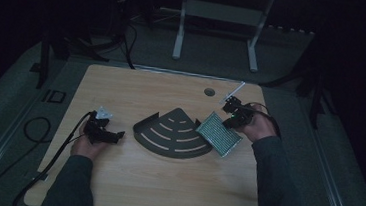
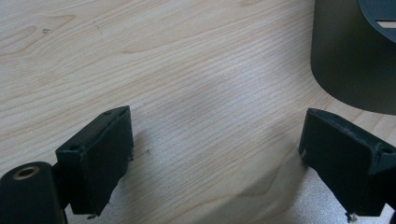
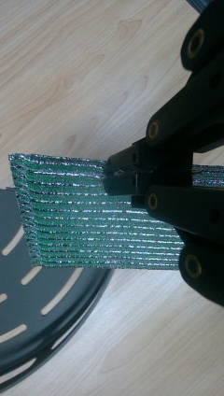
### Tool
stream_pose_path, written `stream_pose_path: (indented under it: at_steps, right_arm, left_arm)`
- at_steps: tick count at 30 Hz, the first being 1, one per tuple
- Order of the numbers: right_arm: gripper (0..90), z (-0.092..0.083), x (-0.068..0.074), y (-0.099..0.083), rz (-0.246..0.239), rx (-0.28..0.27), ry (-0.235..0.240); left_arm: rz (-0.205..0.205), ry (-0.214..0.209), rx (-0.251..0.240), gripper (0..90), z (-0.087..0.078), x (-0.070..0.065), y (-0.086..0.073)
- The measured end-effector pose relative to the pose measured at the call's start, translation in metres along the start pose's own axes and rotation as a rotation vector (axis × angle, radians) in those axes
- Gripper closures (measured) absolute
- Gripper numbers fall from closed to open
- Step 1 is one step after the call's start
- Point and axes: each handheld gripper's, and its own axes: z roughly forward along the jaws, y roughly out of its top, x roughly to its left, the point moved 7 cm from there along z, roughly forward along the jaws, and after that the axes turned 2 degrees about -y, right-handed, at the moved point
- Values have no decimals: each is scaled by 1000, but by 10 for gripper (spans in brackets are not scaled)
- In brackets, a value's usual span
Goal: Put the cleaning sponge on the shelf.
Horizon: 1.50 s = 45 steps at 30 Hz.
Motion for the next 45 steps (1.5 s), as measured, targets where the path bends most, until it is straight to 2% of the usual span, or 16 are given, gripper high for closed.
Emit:
stream_pose_path:
  at_steps: [3, 26, 45]
  right_arm:
    - [897, 2, 1, 6, 19, -8, 0]
    - [897, 18, 9, 38, 65, -47, 28]
    - [897, 35, 19, 54, 96, -72, 41]
  left_arm:
    - [0, 0, 1, 106, 0, 0, 0]
    - [0, 0, 0, 106, 0, 0, 0]
    - [0, 1, 1, 106, 0, 0, 0]
